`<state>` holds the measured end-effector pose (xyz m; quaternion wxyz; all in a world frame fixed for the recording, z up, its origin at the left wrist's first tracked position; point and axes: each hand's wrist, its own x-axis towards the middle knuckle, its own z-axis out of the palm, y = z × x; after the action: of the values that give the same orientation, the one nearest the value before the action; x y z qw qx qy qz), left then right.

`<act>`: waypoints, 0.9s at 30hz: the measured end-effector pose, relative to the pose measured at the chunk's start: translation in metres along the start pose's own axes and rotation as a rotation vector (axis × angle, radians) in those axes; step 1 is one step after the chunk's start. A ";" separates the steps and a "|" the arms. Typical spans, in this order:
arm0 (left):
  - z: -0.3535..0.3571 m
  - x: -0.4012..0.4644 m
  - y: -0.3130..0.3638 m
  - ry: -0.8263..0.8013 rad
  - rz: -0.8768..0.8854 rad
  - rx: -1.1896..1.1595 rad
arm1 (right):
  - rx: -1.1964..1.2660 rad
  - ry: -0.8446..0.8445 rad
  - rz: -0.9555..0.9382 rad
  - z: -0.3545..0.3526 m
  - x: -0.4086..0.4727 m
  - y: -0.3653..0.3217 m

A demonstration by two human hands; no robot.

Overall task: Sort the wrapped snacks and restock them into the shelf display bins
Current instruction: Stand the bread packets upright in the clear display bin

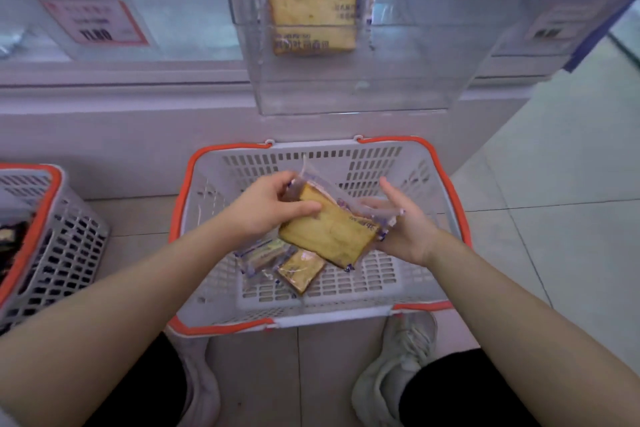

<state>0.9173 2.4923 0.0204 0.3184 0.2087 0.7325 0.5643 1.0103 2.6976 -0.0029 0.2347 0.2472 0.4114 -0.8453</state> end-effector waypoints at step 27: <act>-0.019 -0.039 0.099 0.334 0.213 0.082 | -0.233 0.197 -0.657 0.112 -0.083 -0.047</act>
<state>0.9263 2.4801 0.1272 0.1221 0.2013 0.7712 0.5914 1.0204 2.6490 0.1352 -0.0633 0.1535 0.5832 -0.7952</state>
